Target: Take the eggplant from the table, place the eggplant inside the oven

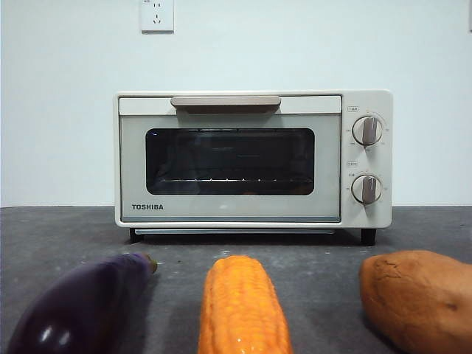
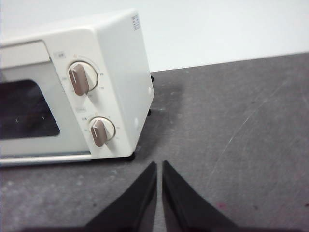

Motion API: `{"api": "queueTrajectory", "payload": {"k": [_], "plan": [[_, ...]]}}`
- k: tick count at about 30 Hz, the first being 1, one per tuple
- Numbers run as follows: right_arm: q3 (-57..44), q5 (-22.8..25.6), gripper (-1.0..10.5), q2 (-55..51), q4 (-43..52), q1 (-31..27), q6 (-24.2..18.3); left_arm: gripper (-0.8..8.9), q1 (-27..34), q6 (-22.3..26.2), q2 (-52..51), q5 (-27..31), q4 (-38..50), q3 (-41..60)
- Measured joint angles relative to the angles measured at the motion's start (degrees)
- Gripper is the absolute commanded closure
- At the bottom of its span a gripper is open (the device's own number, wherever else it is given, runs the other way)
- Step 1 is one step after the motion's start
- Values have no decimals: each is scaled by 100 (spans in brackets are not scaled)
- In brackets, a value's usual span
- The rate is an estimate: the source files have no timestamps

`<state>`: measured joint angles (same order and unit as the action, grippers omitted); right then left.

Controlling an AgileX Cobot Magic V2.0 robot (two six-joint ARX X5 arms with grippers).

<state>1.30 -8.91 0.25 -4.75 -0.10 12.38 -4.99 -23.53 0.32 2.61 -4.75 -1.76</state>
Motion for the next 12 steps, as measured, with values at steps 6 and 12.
{"api": "queueTrajectory", "payload": {"k": [6,12], "plan": [[245,4,943,2,-223,0,625,808,0,-459,0,-350,-317,-11],[715,11,943,83,-719,0,887,807,0,-577,162,-446,-994,-463]]}}
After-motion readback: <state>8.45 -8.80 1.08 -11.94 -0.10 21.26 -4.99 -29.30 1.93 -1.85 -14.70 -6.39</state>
